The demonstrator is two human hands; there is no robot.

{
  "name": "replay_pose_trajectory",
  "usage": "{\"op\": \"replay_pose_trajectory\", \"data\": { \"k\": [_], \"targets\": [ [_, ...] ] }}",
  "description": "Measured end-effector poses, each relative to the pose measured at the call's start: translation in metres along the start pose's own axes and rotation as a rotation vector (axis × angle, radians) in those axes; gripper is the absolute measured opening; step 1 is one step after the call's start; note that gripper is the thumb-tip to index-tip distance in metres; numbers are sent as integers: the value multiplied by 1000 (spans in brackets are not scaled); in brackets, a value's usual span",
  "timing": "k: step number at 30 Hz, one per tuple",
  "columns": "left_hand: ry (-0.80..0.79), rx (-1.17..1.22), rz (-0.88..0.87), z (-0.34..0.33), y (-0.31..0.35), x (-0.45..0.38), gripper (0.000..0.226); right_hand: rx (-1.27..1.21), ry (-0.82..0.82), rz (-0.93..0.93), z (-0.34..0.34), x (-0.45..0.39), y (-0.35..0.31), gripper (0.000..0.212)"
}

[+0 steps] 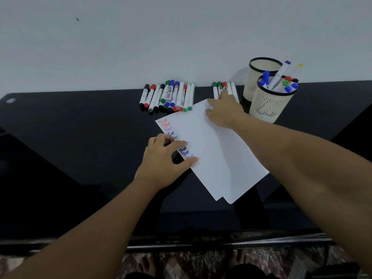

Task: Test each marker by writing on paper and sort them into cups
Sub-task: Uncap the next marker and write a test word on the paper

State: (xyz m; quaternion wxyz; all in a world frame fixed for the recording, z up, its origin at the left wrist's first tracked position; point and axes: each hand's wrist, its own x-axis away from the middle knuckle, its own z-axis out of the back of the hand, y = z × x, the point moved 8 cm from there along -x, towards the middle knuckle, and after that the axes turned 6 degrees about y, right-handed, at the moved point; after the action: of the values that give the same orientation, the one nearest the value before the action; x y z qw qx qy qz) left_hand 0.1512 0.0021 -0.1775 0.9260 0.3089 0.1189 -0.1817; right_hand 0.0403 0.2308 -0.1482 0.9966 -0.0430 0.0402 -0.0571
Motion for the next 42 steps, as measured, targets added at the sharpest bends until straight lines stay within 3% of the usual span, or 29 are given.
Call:
{"op": "replay_pose_trajectory", "data": {
  "k": [4,15,20,23,27,30,35,40,42],
  "targets": [
    [-7,-4,3,0,1,0,66,54,46,-33,5,-1,0,52],
    [-12,-18,5,1,4,-1,65,98,224,103,15,32,1,36],
    [-11,-11,8,3,5,-1,60,3,139,25,5,36,2,37],
    [-20,-16,12,2,5,-1,61,-1,119,20,5,39,2,27],
    [-16,-6,17,3,4,-1,61,-16,278,-2,22,56,5,16],
    [-17,7,20,2,4,-1,59,-156,444,18,41,79,8,14],
    [8,6,17,4,5,-1,58,-481,534,-1,53,115,15,7],
    [-26,-46,7,2,5,-2,55,-717,561,-211,49,122,53,5],
    [-18,-52,3,2,5,-2,55,-691,521,-218,46,116,61,5]
  ]
}}
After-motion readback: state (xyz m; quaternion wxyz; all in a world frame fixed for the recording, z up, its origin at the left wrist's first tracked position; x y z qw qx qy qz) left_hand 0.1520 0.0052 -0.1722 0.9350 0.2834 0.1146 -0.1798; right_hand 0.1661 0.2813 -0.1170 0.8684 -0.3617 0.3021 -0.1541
